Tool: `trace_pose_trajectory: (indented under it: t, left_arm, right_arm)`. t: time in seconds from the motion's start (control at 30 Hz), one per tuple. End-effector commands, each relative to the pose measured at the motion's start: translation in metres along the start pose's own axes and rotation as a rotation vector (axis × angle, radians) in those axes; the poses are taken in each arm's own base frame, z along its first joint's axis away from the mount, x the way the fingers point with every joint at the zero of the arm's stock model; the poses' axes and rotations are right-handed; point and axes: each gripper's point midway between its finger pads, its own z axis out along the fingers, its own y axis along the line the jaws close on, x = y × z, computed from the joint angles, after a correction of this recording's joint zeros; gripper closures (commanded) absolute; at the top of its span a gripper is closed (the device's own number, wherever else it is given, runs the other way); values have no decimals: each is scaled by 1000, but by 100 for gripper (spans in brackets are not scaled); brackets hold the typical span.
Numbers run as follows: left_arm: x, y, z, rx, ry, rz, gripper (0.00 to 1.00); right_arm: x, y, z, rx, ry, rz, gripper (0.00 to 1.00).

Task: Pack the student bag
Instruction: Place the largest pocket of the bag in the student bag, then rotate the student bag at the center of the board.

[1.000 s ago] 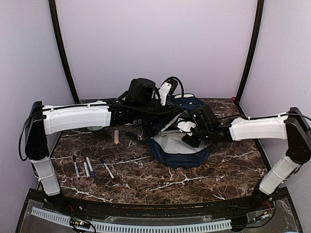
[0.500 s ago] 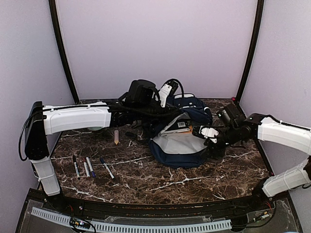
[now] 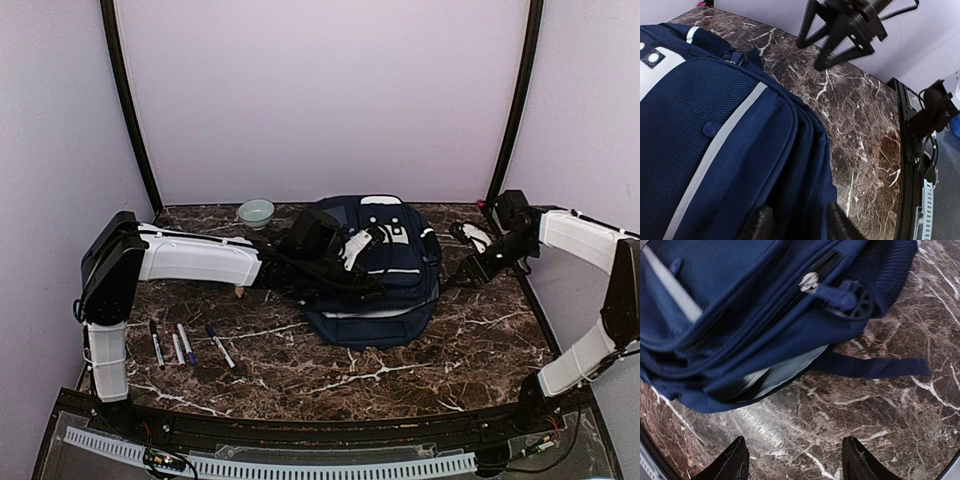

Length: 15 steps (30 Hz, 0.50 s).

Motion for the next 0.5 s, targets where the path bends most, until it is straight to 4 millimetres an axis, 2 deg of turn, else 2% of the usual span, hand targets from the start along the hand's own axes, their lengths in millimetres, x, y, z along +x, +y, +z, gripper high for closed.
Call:
trace_pose_trajectory:
  t: [0.0, 0.07, 0.17, 0.23, 0.37, 0.47]
  left_arm:
    - [-17, -17, -17, 64, -20, 96, 54]
    - [-35, -22, -39, 34, -53, 135, 51]
    - [-34, -13, -72, -72, -96, 171, 45]
    - [-30, 5, -94, -169, -131, 138, 41]
    - [-4, 61, -121, -357, -100, -83, 40]
    - [26, 95, -133, -480, -20, -195, 46]
  right_arm:
    - [-29, -38, 3, 118, -76, 100, 36]
    - [-35, -49, 8, 141, -78, 142, 36]
    - [-41, -63, 17, 176, -85, 168, 36]
    - [-39, -76, 25, 213, -55, 179, 36]
    - [-46, -100, 40, 261, -30, 222, 35]
    - [-51, -112, 58, 263, -14, 259, 36]
